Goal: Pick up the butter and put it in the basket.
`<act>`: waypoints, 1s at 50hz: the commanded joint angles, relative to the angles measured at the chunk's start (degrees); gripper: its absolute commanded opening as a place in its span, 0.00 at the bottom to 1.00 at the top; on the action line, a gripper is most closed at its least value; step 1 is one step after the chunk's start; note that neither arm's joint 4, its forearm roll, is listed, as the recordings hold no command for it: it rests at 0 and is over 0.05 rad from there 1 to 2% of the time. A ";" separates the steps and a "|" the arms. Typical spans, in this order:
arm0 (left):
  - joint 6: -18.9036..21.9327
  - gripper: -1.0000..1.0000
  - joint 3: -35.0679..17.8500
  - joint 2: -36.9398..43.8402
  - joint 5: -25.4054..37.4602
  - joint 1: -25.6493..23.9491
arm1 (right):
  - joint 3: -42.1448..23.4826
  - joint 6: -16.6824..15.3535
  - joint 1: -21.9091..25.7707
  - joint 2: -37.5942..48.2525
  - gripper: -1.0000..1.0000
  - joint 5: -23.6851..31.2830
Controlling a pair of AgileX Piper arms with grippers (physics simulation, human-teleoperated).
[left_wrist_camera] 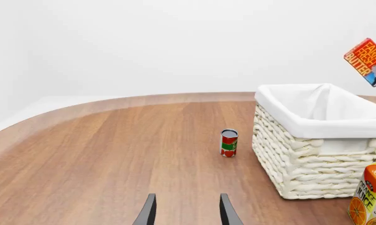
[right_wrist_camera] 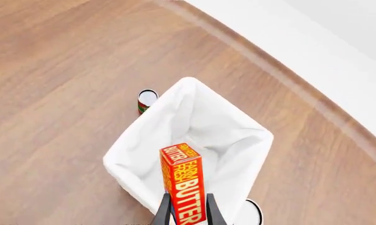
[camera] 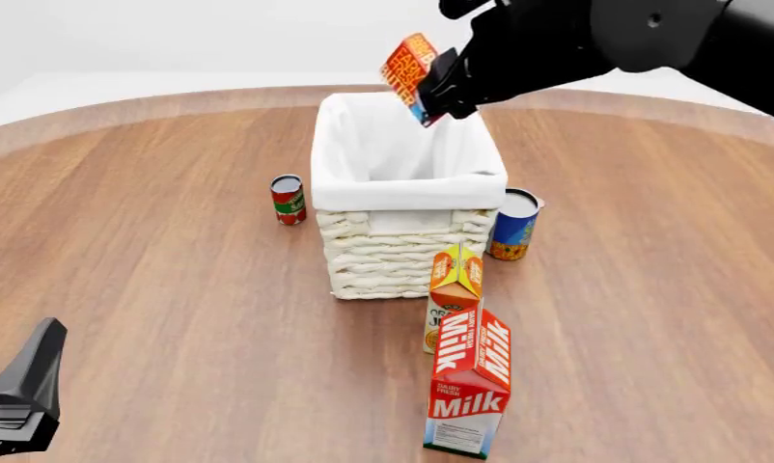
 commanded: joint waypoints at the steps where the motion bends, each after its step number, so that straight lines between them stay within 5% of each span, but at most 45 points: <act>1: 0.00 1.00 0.00 0.00 0.00 0.00 | 0.95 0.52 0.99 -0.18 0.00 -1.75; 50: 0.00 1.00 0.00 0.00 0.00 0.00 | -3.34 1.01 -0.53 8.61 0.00 -5.88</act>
